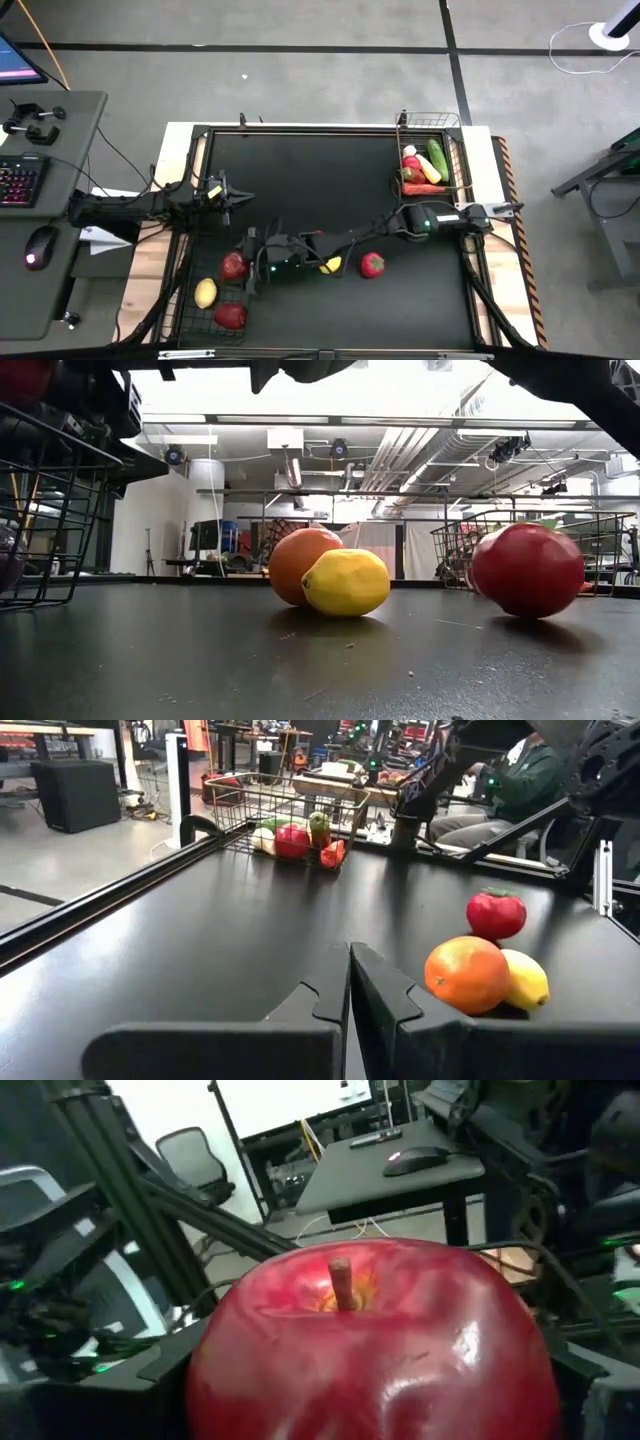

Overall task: Sort produce into baskets
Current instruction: Put the apple into the left wire basket

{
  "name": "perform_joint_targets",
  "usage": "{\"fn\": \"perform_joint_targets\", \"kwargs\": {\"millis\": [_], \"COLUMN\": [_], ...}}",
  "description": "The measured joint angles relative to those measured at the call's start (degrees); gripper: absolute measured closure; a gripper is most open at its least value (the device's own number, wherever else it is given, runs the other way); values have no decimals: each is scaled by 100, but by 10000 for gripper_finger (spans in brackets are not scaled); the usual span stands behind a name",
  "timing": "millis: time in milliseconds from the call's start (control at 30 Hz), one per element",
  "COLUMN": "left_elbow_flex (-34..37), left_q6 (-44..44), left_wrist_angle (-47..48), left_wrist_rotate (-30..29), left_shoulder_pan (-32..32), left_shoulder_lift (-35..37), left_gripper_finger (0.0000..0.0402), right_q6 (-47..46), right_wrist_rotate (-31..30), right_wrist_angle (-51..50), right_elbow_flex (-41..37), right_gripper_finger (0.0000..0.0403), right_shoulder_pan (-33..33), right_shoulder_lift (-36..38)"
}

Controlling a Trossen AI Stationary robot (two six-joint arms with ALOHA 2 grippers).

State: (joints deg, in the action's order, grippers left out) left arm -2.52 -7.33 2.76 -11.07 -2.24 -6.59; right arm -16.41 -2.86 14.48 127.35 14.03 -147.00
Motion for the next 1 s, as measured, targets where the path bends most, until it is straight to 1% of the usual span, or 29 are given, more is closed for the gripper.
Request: {"fn": "perform_joint_targets", "kwargs": {"millis": [67, 167, 233, 300, 400, 500, 567, 700, 800, 867, 1000], "left_elbow_flex": [0, 0, 0, 0, 0, 0, 0, 0, 0, 0, 0], "left_q6": [0, 0, 0, 0, 0, 0, 0, 0, 0, 0, 0], "left_wrist_angle": [-2, -2, 0, 0, -2, 0, 0, 0, 0, -1, -2], "left_wrist_rotate": [0, 0, 0, 0, -2, -2, -2, -2, -2, -2, -1], "left_shoulder_pan": [0, 2, 2, 0, 0, 0, 2, 1, 0, 1, 0], "left_shoulder_lift": [0, 0, 0, 0, 1, 0, 0, 0, 0, 0, 1], "left_gripper_finger": [401, 401, 401, 401, 401, 401, 401, 401, 401, 401, 401], "right_q6": [185, 466, 247, -213, -662, -627, -571, -563, -581, -579, -763], "right_wrist_rotate": [-55, -374, -609, -804, -864, -845, -704, -228, -205, -292, -245], "right_wrist_angle": [-2, -55, -145, -187, -179, -223, -236, -259, -459, -532, -576], "right_elbow_flex": [0, 0, 2, 2, 2, 2, 2, 4, 3, 2, 2], "right_gripper_finger": [62, 62, 61, 61, 61, 61, 61, 61, 59, 51, 12], "right_shoulder_pan": [-52, -142, -181, -224, -252, -252, -250, -250, -244, -237, -237], "right_shoulder_lift": [0, 0, 0, 0, 0, 0, 0, 0, 0, 0, 0]}}
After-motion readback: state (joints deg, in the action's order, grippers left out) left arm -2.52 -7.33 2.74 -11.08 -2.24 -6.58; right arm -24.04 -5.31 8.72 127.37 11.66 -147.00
